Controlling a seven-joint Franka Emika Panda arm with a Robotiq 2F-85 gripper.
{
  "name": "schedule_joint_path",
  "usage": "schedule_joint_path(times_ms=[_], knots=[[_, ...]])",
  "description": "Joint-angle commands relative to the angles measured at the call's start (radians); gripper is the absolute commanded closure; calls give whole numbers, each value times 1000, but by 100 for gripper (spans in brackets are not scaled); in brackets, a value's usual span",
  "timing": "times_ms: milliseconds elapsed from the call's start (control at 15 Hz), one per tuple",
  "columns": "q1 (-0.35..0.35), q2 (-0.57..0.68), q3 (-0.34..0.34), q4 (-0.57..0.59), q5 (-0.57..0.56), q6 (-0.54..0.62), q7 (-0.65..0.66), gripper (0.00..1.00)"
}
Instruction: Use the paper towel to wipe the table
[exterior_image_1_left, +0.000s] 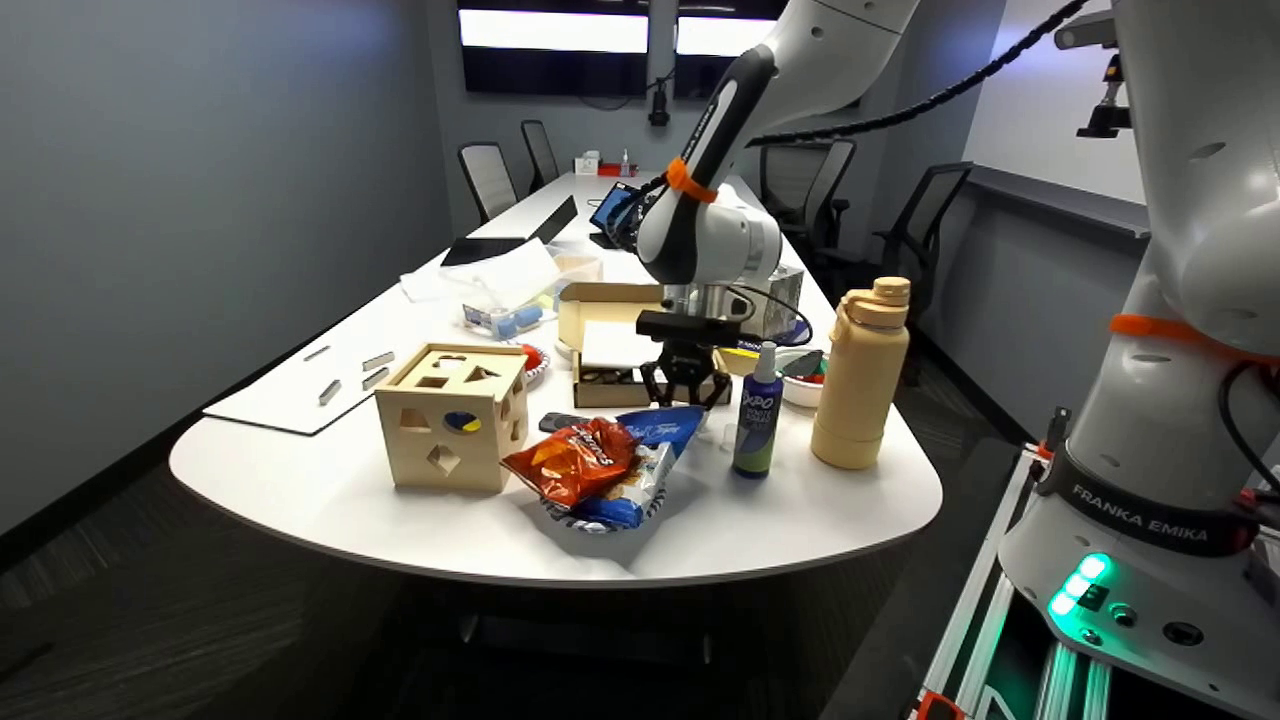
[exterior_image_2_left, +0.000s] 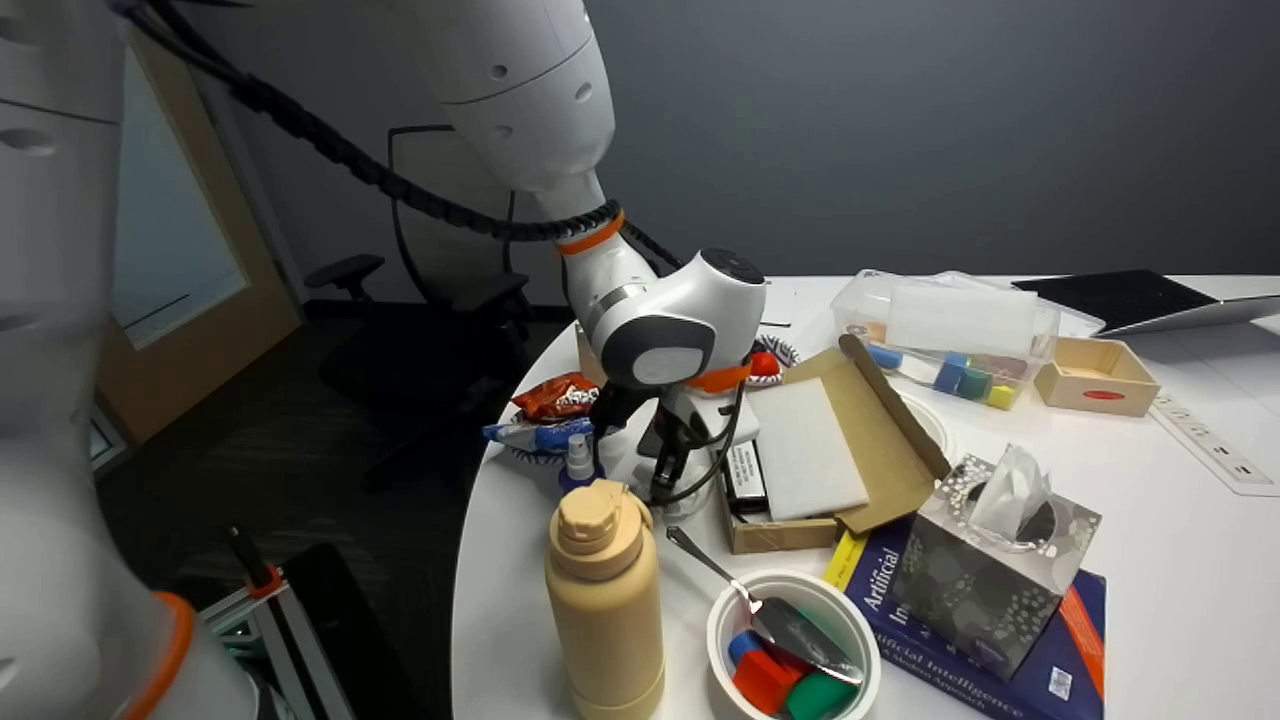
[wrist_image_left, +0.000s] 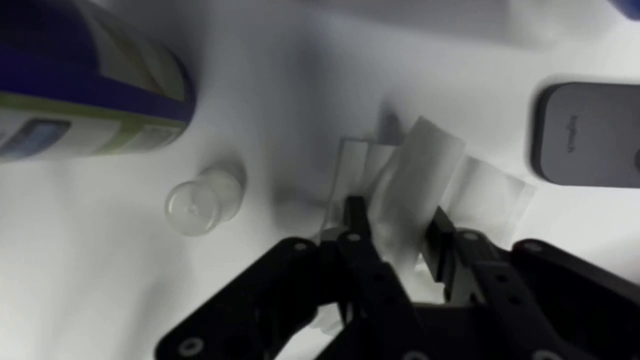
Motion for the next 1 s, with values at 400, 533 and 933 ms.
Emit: schedule_joint_path(times_ms=[400, 533, 933], knots=[[29, -41, -16, 35, -58, -31, 38, 99], [36, -48, -9, 51, -69, -41, 34, 99], [32, -28, 23, 84, -49, -98, 2, 99]])
